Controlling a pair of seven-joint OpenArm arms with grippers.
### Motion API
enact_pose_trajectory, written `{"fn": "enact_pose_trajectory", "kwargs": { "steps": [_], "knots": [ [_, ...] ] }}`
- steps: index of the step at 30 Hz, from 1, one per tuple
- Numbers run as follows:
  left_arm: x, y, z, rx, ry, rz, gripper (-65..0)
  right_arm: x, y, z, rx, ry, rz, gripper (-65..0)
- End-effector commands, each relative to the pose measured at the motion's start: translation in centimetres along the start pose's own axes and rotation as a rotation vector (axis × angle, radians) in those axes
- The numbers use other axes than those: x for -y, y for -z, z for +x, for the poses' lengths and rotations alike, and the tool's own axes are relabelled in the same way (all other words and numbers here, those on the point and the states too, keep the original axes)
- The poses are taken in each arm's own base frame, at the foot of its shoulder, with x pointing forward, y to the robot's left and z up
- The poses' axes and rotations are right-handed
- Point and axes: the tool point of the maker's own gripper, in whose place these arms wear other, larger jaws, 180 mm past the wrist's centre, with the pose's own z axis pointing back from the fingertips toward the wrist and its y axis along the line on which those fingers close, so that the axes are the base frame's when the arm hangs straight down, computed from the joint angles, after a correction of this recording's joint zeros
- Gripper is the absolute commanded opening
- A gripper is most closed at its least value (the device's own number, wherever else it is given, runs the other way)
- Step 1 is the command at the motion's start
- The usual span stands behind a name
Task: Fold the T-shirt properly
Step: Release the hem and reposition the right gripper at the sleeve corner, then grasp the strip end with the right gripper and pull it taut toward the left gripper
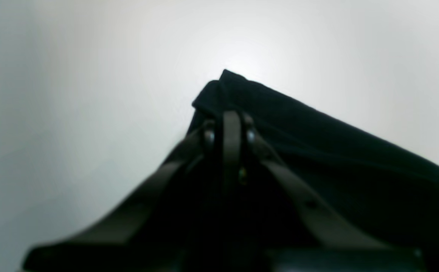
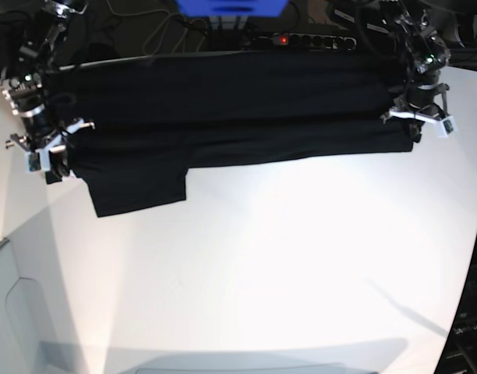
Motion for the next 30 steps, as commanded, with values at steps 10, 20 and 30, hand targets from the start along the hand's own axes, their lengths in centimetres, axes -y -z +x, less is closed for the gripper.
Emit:
{"fn": "enact_pose_trajectory", "kwargs": {
  "steps": [10, 20, 30],
  "knots": [
    [0.0, -0.2, 1.0, 0.039, -0.004, 0.0, -65.0, -0.8, 7.4, 3.2, -0.072, 0.018, 0.105, -36.4],
    [0.0, -0.2, 1.0, 0.039, -0.004, 0.001, -65.0, -0.7, 10.0, -1.7, -0.21, 0.123, 0.151, -35.6],
    [0.0, -0.2, 1.1, 0.041, -0.005, 0.001, -65.0, -2.2, 10.3, -4.4, -0.305, 0.091, 0.15, -51.1]
  ]
}}
